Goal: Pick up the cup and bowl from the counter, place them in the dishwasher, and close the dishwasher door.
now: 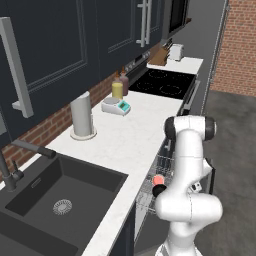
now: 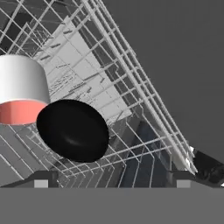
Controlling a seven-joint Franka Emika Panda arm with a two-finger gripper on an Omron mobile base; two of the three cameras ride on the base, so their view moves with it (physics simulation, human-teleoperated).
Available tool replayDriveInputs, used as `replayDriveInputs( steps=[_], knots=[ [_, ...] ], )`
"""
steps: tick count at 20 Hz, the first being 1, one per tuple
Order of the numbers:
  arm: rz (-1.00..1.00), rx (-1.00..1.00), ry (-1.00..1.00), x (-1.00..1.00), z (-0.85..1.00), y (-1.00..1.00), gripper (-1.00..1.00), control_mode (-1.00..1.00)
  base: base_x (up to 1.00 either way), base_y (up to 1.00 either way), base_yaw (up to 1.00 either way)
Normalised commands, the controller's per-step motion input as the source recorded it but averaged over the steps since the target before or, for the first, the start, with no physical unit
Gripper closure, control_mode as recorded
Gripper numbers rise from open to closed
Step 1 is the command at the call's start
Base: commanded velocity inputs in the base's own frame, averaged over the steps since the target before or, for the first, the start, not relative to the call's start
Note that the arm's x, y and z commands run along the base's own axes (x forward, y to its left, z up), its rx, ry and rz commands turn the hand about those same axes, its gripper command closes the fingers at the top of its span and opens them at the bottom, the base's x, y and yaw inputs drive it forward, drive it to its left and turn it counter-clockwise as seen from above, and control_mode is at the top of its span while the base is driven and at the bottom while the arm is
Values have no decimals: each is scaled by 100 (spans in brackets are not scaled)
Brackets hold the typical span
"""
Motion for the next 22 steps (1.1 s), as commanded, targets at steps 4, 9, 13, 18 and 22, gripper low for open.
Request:
replayDriveInputs(
  steps=[4,9,13,18,22],
  knots=[
    [1,27,-8,-67,100,-78,-100,-100,0,0,0],
    [3,27,-5,-54,99,-96,-100,-100,0,0,0],
    [4,26,0,-35,69,-100,-100,-100,0,0,0],
    [4,20,0,-18,9,-100,-100,-100,0,0,0],
    [3,13,3,-3,-40,-91,-100,-100,0,0,0]
  ],
)
